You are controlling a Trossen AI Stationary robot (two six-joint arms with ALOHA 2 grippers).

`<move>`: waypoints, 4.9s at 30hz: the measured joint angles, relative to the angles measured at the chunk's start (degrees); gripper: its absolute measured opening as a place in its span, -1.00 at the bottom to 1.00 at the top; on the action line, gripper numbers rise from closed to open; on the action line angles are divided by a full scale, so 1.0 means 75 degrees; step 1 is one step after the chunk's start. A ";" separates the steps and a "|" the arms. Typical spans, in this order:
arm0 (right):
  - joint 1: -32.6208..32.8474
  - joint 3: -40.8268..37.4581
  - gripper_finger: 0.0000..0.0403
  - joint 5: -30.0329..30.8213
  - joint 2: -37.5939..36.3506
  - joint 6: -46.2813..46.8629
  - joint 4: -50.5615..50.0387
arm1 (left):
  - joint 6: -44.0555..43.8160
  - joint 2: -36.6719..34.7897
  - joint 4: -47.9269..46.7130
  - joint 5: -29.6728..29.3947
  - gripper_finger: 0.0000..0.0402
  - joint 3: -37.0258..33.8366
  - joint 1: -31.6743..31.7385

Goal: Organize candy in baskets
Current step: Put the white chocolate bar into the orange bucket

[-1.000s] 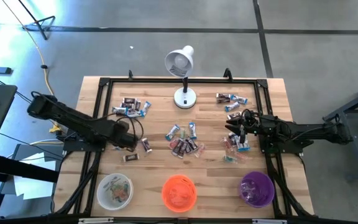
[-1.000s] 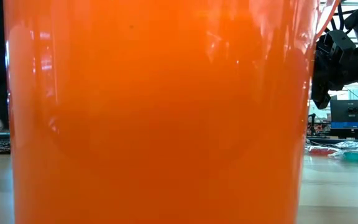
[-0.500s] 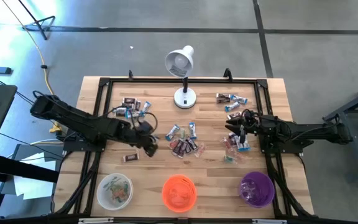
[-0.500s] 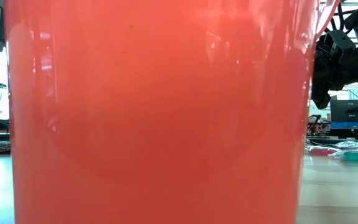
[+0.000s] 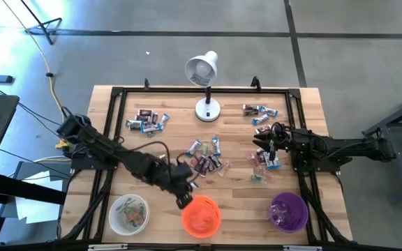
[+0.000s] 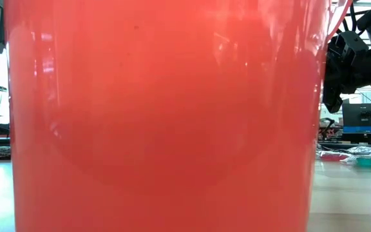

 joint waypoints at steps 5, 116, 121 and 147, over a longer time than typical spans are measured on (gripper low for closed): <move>-0.0003 -0.0001 -0.25 0.0007 -0.0003 -0.0002 0.0000 | -0.0012 0.0622 0.0164 -0.0003 -0.83 0.0731 -0.0444; -0.0003 -0.0003 -0.25 0.0003 -0.0003 -0.0003 0.0000 | 0.6576 -0.2305 -0.1660 0.0919 -0.65 -0.4056 0.7812; -0.0002 -0.0002 -0.25 0.0003 -0.0003 -0.0001 0.0000 | 0.6586 -0.2394 -0.1838 0.0532 -0.65 -0.4056 0.7648; -0.0001 -0.0003 -0.25 0.0003 -0.0003 -0.0001 0.0000 | 0.6867 -0.0692 -0.1066 0.0931 -0.05 -0.4056 0.7551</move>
